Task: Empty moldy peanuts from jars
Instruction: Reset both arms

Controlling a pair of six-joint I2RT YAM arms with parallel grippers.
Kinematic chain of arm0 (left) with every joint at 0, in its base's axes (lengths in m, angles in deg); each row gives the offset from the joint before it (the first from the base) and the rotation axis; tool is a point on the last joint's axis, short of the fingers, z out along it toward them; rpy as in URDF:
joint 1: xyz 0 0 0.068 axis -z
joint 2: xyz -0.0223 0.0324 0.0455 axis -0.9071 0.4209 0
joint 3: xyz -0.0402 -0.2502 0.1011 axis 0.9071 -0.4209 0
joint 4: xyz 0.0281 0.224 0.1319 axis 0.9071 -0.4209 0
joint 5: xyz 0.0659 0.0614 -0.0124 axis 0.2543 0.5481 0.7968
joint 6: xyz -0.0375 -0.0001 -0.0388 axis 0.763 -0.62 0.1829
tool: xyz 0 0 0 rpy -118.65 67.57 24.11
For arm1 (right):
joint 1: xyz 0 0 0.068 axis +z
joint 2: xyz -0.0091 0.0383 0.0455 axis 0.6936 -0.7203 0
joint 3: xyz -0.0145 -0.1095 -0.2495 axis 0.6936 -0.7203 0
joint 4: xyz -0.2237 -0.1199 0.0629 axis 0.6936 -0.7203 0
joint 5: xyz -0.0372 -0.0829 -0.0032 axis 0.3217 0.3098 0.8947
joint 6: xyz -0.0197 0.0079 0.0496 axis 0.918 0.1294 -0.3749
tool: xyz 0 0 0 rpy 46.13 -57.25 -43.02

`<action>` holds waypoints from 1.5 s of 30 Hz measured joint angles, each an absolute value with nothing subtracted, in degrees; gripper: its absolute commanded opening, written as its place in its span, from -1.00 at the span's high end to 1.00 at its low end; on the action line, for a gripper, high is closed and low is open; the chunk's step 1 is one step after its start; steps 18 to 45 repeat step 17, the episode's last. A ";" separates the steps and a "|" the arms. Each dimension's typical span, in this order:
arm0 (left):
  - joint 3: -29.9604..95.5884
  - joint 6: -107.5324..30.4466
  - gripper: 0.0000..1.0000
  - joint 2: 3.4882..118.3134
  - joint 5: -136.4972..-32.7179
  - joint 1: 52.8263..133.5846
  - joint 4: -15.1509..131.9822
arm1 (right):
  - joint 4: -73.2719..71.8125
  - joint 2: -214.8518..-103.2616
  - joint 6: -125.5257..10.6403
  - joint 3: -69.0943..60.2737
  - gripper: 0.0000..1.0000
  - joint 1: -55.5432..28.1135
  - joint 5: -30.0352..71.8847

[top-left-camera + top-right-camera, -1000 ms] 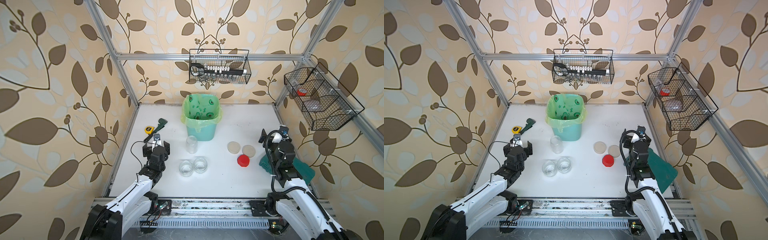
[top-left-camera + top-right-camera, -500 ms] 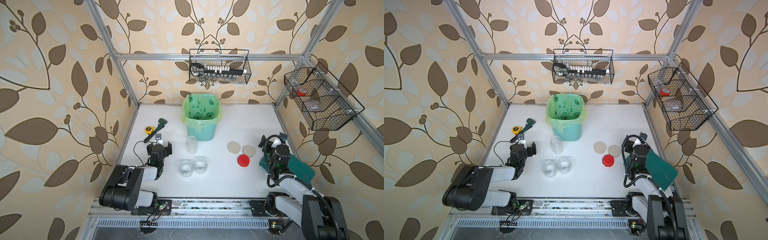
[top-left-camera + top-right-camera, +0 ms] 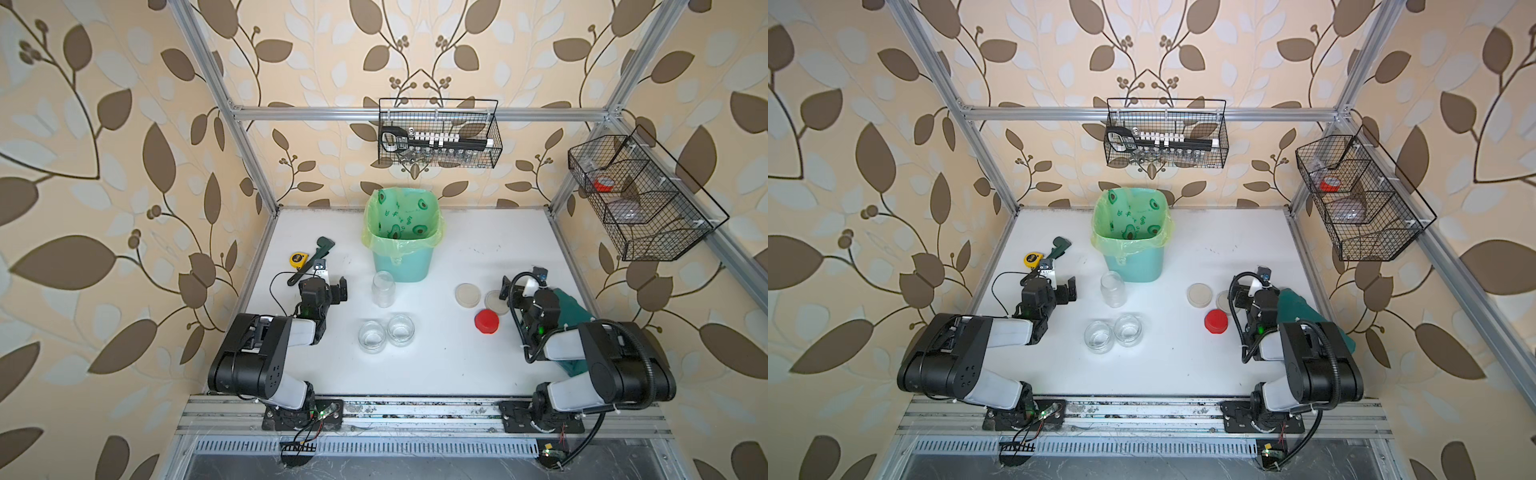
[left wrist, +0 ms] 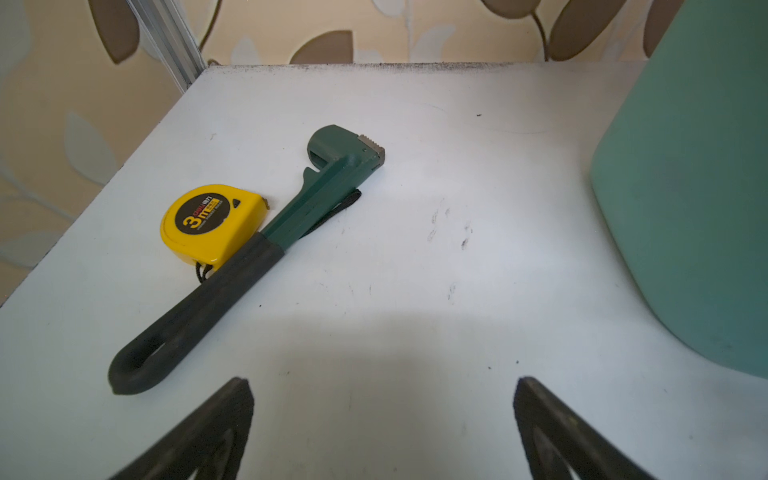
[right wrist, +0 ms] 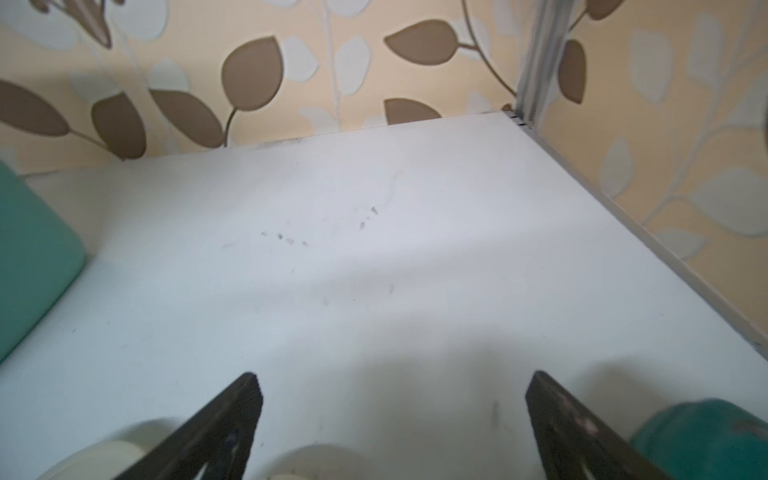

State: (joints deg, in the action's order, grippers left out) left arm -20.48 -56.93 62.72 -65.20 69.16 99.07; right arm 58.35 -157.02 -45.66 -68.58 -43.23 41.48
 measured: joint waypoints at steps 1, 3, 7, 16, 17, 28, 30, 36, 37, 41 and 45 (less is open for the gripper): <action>-20.48 -56.93 -0.98 62.72 -65.55 69.14 98.83 | 57.80 -157.13 -45.21 -67.99 -0.99 -42.33 41.68; -20.46 -56.93 -0.98 62.72 -65.94 69.14 98.79 | 57.98 -157.17 -44.37 -67.01 -1.00 -41.98 42.18; -20.46 -56.93 -0.98 62.72 -66.07 69.14 98.77 | 57.69 -157.15 -44.03 -65.94 -1.00 -42.46 42.55; -20.08 -56.91 -0.98 62.97 -66.62 68.96 98.18 | 57.54 -157.15 -43.83 -65.87 -0.99 -42.68 42.55; -19.84 -56.93 -0.98 63.12 -67.06 68.75 97.89 | 57.48 -157.15 -43.83 -65.87 -1.00 -42.79 42.55; -19.84 -56.93 -0.98 63.12 -67.06 68.75 97.89 | 57.48 -157.15 -43.83 -65.87 -1.00 -42.79 42.55; -19.84 -56.93 -0.98 63.12 -67.06 68.75 97.89 | 57.48 -157.15 -43.83 -65.87 -1.00 -42.79 42.55; -19.84 -56.93 -0.98 63.12 -67.06 68.75 97.89 | 57.48 -157.15 -43.83 -65.87 -1.00 -42.79 42.55; -19.84 -56.93 -0.98 63.12 -67.06 68.75 97.89 | 57.48 -157.15 -43.83 -65.87 -1.00 -42.79 42.55; -19.84 -56.93 -0.98 63.12 -67.06 68.75 97.89 | 57.48 -157.15 -43.83 -65.87 -1.00 -42.79 42.55; -19.84 -56.93 -0.98 63.12 -67.06 68.75 97.89 | 57.48 -157.15 -43.83 -65.87 -1.00 -42.79 42.55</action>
